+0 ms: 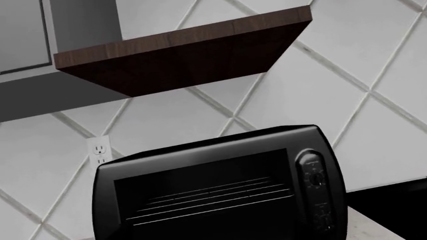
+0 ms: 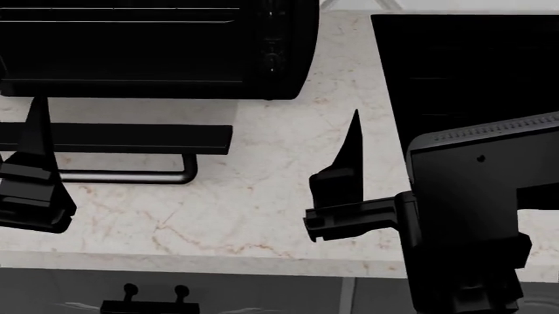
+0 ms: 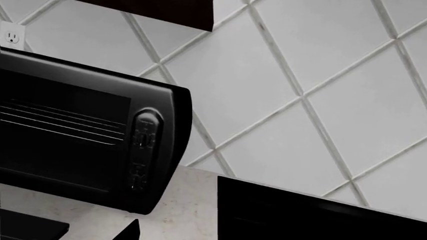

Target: Fully slide the toaster oven rack0 out.

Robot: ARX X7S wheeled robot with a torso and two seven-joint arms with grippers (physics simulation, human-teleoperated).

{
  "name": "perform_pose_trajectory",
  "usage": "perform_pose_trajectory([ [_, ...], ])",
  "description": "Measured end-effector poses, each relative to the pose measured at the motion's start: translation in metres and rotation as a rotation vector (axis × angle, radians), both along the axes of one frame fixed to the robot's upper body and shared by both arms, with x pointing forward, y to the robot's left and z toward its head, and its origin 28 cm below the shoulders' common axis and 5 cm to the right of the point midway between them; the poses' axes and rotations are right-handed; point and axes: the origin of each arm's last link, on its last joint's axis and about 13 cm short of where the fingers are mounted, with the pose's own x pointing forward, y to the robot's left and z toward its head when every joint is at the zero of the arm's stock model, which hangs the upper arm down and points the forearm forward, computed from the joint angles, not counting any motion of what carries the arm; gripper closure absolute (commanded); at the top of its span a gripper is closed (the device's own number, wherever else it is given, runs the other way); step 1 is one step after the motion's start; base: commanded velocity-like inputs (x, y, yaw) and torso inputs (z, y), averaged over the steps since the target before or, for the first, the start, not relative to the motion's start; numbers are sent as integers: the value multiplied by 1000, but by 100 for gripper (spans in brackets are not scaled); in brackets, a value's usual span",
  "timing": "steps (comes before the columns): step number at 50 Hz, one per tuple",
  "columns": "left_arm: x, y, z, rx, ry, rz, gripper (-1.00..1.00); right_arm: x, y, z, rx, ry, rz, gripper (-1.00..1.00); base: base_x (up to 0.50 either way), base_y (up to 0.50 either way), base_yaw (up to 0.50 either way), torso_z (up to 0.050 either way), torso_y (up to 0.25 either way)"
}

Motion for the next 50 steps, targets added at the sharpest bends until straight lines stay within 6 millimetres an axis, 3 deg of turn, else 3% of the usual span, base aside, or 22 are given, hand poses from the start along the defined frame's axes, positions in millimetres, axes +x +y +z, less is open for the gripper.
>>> perform_pose_trajectory([
  [32,0,3,-1,-14,3,3,-100,-5,-2,3,3,-18,-3,-100,375,-32,0,0,0],
  [50,2,4,-3,8,24,23,-100,-5,-3,7,-3,-27,5,-100,6,2,0,0,0],
])
